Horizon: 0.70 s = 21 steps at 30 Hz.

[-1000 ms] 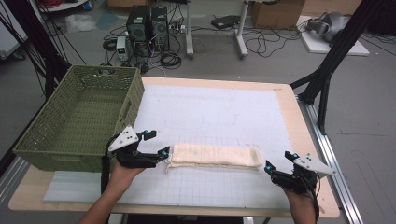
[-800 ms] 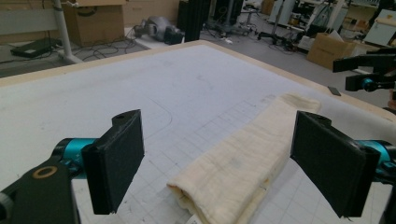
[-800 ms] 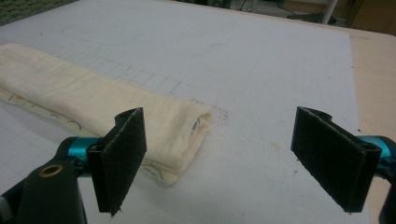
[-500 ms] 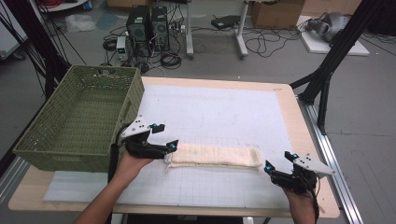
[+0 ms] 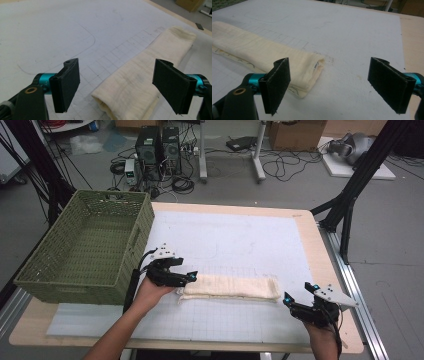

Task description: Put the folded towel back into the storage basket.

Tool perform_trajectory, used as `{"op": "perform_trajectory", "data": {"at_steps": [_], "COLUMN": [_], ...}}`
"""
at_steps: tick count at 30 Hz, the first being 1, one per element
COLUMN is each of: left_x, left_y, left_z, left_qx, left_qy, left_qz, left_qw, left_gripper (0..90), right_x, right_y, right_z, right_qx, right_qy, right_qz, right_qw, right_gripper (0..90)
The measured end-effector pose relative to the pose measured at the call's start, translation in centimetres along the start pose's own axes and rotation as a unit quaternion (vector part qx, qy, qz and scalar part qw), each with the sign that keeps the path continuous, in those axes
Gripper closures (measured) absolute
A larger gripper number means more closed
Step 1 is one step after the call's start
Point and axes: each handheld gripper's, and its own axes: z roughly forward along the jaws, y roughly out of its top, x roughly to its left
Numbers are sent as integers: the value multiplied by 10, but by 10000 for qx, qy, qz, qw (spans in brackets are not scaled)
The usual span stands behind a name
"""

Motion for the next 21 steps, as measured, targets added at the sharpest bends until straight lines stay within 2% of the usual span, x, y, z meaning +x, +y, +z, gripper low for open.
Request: {"op": "perform_trajectory", "data": {"at_steps": [2,3,5,6,8,11,15,19,21], "left_x": [0,1,1,2,1,-2,-5,-8,-8], "left_y": [-1,-5,-8,-12,-14,-17,-17,-20,-20], "left_z": [1,6,8,11,12,16,17,22,23], "left_qx": [51,233,285,393,418,640,704,1046,1092], "left_qy": [17,60,61,117,153,184,232,212,227], "left_qz": [0,-32,-79,-106,-142,9,28,157,191], "left_qw": [10000,9997,9995,9991,9989,9978,9972,9942,9936], "left_gripper": [240,248,258,261,263,269,302,328,348], "right_x": [0,0,-1,-1,0,0,0,-1,0], "right_y": [0,0,0,0,0,-1,-1,-1,-1], "right_z": [0,0,0,0,-1,-1,-1,0,0], "right_qx": [4,-5,-8,-10,-3,6,15,15,9], "right_qy": [-3,-2,1,-3,-3,-4,-3,1,2], "right_qz": [10,-9,-30,-31,-22,-10,-11,-43,-28], "right_qw": [10000,10000,10000,10000,10000,10000,10000,10000,10000], "right_gripper": [169,169,169,170,169,169,169,169,169]}}
